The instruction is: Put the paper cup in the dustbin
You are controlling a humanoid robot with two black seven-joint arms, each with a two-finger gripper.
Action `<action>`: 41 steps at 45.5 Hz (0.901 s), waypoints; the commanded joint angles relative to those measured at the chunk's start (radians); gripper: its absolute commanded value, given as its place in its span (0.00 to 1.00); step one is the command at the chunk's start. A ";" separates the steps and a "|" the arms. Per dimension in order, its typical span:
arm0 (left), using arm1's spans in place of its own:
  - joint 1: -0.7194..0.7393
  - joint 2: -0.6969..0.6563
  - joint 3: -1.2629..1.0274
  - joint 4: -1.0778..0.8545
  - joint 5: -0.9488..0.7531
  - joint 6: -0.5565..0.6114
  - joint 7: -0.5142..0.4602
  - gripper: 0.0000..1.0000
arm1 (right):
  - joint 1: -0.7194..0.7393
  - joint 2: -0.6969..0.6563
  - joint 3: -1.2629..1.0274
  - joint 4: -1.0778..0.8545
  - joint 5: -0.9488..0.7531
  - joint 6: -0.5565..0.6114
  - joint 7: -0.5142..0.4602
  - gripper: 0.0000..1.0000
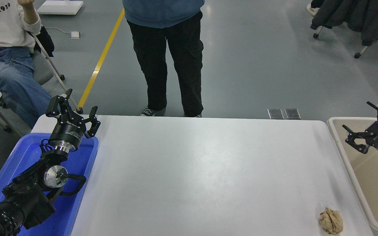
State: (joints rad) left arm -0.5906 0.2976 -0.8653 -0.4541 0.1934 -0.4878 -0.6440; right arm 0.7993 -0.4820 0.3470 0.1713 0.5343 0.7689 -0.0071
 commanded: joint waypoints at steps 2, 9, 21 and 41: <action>0.000 0.000 0.000 0.000 0.000 0.000 0.000 1.00 | 0.034 0.040 0.141 0.137 -0.002 0.017 0.001 0.99; 0.000 0.000 0.000 0.000 0.000 0.000 0.000 1.00 | 0.041 0.147 0.155 0.137 -0.004 0.017 0.001 0.99; 0.000 0.000 0.000 0.000 0.000 0.000 0.000 1.00 | 0.052 0.312 0.158 0.123 -0.004 -0.111 0.001 0.99; 0.000 0.000 0.000 0.000 0.000 0.000 0.000 1.00 | 0.052 0.438 0.155 0.122 -0.004 -0.125 0.001 0.99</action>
State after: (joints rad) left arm -0.5906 0.2976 -0.8652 -0.4541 0.1933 -0.4878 -0.6440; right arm 0.8514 -0.1125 0.5014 0.2931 0.5309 0.6586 -0.0057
